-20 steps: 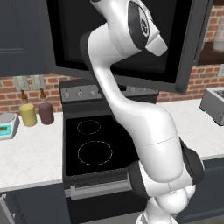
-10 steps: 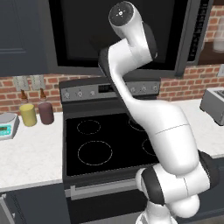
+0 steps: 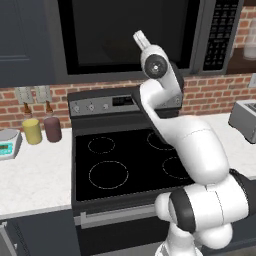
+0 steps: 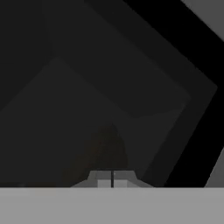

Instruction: Open the microwave, place the bowl with waffle inside the microwave, then close the microwave door and turn it on.

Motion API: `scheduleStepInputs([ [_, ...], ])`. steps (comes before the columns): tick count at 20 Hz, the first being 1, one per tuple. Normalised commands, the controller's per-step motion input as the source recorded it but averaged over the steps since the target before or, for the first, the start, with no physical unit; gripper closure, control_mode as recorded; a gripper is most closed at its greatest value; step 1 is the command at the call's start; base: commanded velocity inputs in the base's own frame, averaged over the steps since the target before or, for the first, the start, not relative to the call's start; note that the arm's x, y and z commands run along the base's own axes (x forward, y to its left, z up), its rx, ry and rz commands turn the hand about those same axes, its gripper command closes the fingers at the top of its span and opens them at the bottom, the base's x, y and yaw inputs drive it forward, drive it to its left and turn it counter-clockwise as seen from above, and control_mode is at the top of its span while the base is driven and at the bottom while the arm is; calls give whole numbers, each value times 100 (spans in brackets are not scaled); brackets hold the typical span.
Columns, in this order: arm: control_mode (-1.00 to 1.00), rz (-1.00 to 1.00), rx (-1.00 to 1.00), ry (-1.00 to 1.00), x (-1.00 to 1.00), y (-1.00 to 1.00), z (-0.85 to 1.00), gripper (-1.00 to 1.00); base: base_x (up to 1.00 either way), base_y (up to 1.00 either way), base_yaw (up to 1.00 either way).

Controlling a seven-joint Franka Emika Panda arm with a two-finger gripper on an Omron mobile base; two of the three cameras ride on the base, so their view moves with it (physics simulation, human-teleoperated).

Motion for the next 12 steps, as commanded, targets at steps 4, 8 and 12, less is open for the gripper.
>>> scheduleStepInputs([
  [4, -100, 19, 0, -6, 100, 0, -6, 100, 0, 0, 0],
  [8, -100, 14, 1, 11, 100, -3, 1, 100, 0, 0, 0],
  [12, -100, 10, 0, 32, 100, -4, 15, 100, 0, 0, 0],
])
